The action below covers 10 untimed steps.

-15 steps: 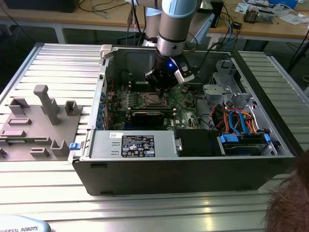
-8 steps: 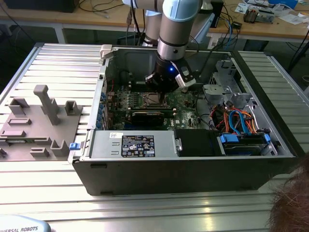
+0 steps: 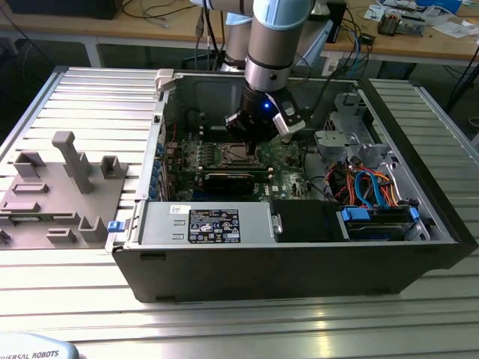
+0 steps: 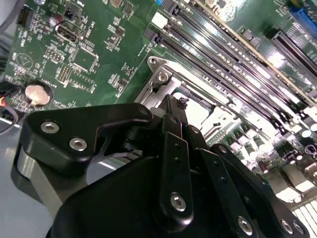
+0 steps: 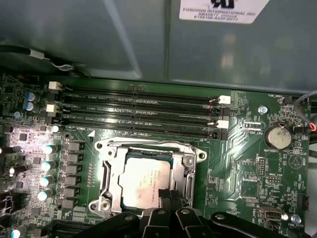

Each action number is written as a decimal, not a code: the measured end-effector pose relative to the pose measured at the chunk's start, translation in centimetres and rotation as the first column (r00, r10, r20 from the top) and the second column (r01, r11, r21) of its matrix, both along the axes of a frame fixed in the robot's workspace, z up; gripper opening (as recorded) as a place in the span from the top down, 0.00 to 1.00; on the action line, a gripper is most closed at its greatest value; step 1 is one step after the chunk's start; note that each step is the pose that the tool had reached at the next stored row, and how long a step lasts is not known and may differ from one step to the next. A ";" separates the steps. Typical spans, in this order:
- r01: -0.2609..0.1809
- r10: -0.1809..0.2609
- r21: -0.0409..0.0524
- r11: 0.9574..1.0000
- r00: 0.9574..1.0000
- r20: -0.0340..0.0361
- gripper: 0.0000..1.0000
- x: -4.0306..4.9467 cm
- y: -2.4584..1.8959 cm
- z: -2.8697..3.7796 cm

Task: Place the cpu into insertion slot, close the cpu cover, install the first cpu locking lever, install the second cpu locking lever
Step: 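Install the first cpu locking lever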

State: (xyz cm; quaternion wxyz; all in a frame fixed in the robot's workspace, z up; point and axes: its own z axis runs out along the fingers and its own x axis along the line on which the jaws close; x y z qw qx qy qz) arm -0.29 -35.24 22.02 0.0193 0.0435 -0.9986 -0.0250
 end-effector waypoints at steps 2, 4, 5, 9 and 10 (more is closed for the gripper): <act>0.000 0.000 0.001 1.000 1.000 0.000 0.89 0.00 0.00 0.40; 0.000 0.000 0.001 1.000 1.000 0.000 0.89 0.00 0.00 0.94; 0.000 0.000 0.001 1.000 1.000 0.000 0.89 0.00 0.00 1.10; 0.000 0.000 0.001 1.000 1.000 0.000 0.89 0.00 0.00 1.85; 0.000 0.000 0.001 1.000 1.000 0.000 0.89 0.00 0.00 1.96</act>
